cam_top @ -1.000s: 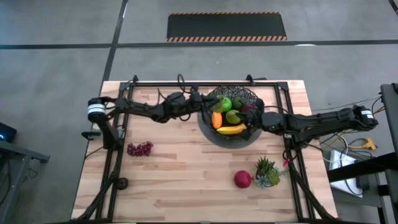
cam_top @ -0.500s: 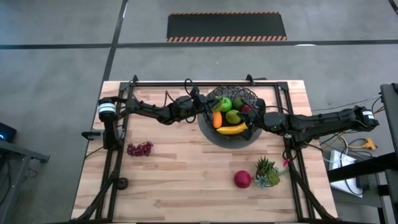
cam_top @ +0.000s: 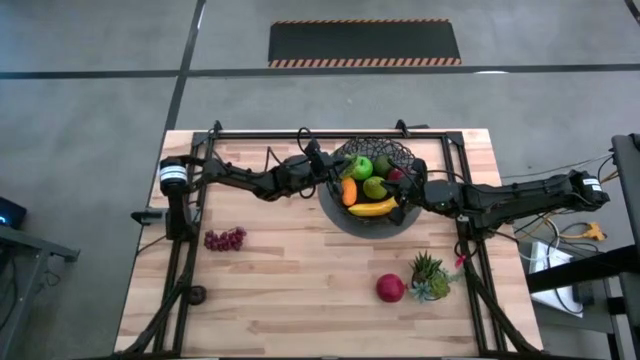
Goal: Build produce basket
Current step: Put the green grapes into the wire basket
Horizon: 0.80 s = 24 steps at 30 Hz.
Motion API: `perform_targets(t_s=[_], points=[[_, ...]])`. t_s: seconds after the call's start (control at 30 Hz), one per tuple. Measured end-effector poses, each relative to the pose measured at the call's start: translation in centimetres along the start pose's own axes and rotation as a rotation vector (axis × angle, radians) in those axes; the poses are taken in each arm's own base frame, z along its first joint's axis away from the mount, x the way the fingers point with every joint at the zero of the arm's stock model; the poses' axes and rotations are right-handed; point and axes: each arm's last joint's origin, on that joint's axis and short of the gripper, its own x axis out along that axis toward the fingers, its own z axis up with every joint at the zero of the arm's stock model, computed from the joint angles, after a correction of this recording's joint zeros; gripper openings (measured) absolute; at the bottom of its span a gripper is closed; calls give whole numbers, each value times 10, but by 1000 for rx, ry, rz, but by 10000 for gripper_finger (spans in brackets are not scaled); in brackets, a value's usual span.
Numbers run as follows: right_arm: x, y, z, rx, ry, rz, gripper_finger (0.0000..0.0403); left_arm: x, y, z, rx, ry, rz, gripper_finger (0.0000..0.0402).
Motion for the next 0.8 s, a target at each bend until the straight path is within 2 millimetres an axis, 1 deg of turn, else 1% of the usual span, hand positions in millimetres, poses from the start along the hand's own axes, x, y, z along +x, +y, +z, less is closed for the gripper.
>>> perform_targets(t_s=[0.2,0.53,0.8], points=[[0,0,0,4,0,0,9,0,1,-1,2,15,35,11],[0,0,0,4,0,0,9,0,1,-1,1,14,36,11],[0,0,0,5,0,0,9,0,1,-2,-45,18,36,11]])
